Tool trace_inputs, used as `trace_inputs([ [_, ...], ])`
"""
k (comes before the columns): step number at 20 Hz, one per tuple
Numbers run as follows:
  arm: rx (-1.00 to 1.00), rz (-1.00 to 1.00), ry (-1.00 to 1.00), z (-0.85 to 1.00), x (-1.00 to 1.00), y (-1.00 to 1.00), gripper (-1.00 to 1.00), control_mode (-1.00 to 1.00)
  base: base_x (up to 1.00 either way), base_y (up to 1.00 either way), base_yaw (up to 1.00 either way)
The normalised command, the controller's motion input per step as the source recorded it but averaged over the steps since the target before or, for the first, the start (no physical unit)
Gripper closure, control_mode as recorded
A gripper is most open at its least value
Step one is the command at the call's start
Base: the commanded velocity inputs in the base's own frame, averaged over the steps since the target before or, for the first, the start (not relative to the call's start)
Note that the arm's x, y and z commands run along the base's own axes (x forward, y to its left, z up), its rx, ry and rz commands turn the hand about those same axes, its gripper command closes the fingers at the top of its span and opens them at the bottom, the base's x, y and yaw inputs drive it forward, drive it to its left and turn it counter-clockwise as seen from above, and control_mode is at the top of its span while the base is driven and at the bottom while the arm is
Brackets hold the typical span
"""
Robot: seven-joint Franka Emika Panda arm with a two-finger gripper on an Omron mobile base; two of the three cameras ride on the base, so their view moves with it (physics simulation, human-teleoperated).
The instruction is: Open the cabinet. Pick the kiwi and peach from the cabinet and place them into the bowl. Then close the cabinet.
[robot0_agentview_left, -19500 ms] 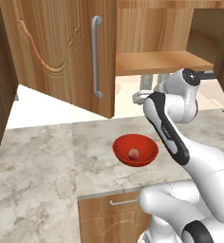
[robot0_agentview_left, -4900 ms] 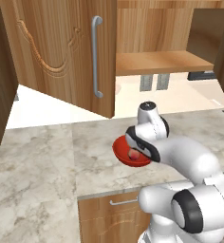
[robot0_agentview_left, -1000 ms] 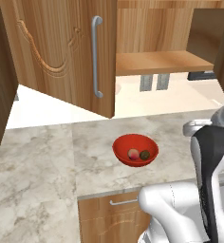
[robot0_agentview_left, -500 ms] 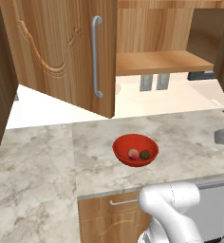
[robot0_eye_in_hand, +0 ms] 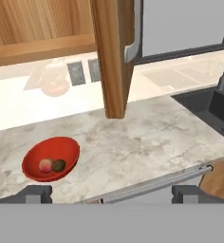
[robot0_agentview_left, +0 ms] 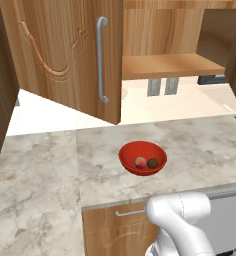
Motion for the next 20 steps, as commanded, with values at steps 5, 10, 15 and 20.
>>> trace_inputs([
  [5, 0.1, 0.01, -0.04, 0.3, 0.0, -0.27, -1.0, -1.0, 0.0, 0.0, 0.0],
  [10, 0.09, 0.04, -0.07, 0.09, -0.01, -0.32, -1.0, -1.0, 0.0, 0.0, 0.0],
  [15, 0.06, 0.08, -0.17, 0.0, -0.07, -0.35, -1.0, -1.0, 0.0, 0.0, 0.0],
  [20, 0.07, 0.09, -0.15, 0.0, 0.0, -0.3, -1.0, -1.0, 0.0, 0.0, 0.0],
])
